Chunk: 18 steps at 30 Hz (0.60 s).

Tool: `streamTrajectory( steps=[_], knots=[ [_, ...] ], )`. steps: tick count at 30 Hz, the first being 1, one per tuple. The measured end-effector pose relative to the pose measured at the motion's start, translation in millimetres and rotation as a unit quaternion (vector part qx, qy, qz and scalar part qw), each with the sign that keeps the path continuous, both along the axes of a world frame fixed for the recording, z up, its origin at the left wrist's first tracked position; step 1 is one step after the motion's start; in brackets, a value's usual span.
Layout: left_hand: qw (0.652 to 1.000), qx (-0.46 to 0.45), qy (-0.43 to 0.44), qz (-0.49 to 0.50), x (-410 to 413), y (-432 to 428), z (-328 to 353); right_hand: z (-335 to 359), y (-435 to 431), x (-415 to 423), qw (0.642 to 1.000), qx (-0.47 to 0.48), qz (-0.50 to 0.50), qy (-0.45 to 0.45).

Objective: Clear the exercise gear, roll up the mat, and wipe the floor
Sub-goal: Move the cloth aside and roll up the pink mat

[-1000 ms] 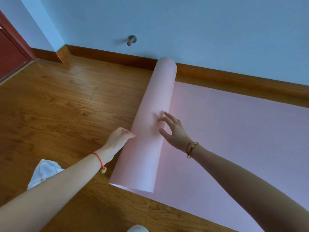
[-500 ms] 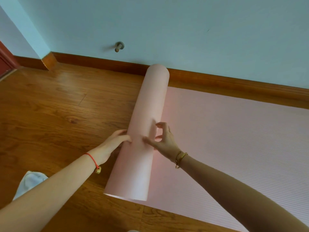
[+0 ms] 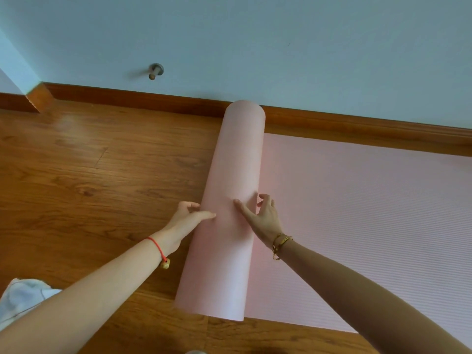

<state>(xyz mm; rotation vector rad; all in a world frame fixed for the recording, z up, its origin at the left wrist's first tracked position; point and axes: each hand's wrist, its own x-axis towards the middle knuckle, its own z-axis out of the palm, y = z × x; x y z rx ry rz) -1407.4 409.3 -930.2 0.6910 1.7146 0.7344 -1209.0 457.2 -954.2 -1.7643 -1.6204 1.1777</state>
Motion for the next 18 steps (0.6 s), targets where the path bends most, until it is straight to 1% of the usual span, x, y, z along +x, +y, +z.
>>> streamTrajectory(
  steps=[2, 6, 7, 10, 12, 15, 18],
  knots=[
    [1.000, -0.015, -0.010, 0.000, 4.3, 1.1, -4.9, 1.6, 1.7, 6.9, 1.000, 0.013, -0.004, -0.012],
    [0.998, -0.023, -0.038, -0.048, 11.3, 6.4, -5.9, 2.3, 3.2, 19.7, 0.999, 0.030, 0.003, -0.024],
    [0.998, -0.021, -0.038, -0.047, 14.9, 7.9, -5.1, 2.0, 3.6, 22.2, 0.999, 0.035, 0.003, -0.026],
    [0.996, -0.019, -0.076, -0.042, 24.7, 13.7, -5.7, 0.3, 5.3, 28.3, 0.998, 0.040, 0.013, -0.041],
    [0.994, -0.036, -0.093, -0.043, 26.1, 14.1, -7.8, -2.1, 6.1, 32.6, 0.998, 0.042, 0.016, -0.047],
    [0.993, -0.048, -0.098, -0.045, 25.7, 14.5, -9.6, -5.0, 5.7, 42.2, 0.998, 0.037, 0.008, -0.054],
    [0.994, -0.050, -0.066, -0.074, 29.4, 21.3, -13.4, -3.3, 3.3, 53.8, 0.998, 0.048, 0.001, -0.050]
  ],
)
